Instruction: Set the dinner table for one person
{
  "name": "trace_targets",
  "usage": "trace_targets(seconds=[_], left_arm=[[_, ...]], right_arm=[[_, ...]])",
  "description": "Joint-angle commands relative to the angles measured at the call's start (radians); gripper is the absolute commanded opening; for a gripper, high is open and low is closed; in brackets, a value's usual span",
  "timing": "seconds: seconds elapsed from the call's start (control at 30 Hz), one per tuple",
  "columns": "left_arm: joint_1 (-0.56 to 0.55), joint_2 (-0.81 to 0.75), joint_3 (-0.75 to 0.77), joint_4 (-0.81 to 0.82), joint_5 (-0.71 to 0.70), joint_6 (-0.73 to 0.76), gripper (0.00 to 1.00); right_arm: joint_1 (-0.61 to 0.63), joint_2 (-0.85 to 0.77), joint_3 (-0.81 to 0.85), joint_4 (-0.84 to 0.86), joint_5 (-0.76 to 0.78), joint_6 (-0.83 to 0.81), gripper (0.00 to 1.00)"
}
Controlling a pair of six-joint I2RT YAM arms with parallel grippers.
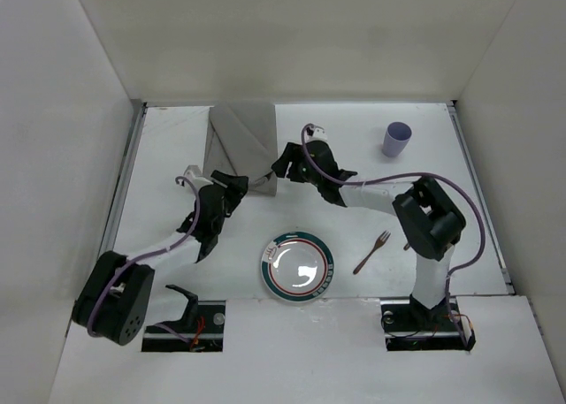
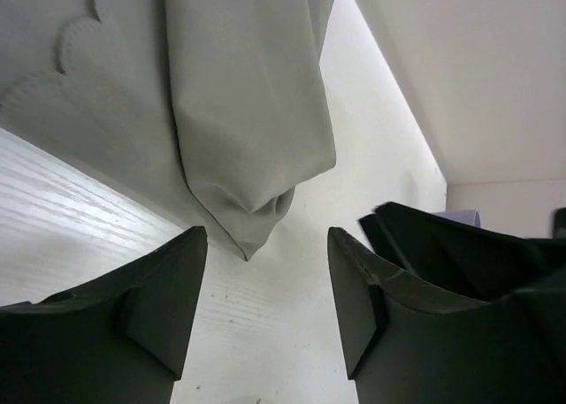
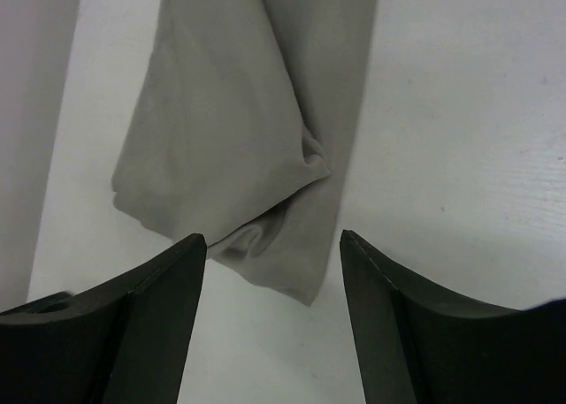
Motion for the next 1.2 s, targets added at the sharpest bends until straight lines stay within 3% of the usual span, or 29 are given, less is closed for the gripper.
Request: trace_targets(seconds=[0.0,0.17,0.43,0.57,0.73,0.83,0.97,1.17], left_arm=[[0.051,-0.067,-0.035,-0.068,-0.041,0.033,0.55],[0.123,-0.049,-0.023,-0.162,-0.041,0.019,0.56],[0.203,0.104,0.012,-0.093,-0.035,0.03,0.59],[0.223,0.19,0.041,-0.033,-0.007,0.036,0.6],[0.241,0.313,0.101,-0.013,0.022,0.028,0.58],[0.247,0.371,0.118,0.013,0.025,0.024,0.45],[0.258,0.425,0.12,0.085,0.042,0.022,0.1],[0.267,0.461,0.113,0.099,0.031,-0.011,0.03]], right_arm=[[0.007,0.065,0.095,-0.01,-0.007,0.039,0.68],[0.009,0.155,0.196,-0.07,0.0,0.049,0.68],[0.009,0.225,0.267,-0.07,-0.013,0.062,0.63],[0.007,0.242,0.284,-0.073,-0.013,0.06,0.55],[-0.003,0.251,0.302,-0.069,-0.023,0.057,0.38],[-0.003,0.245,0.307,-0.067,-0.032,0.051,0.23],[-0.016,0.18,0.272,-0.056,-0.02,0.05,0.1],[-0.062,-0.096,0.066,-0.044,0.087,0.001,0.07]])
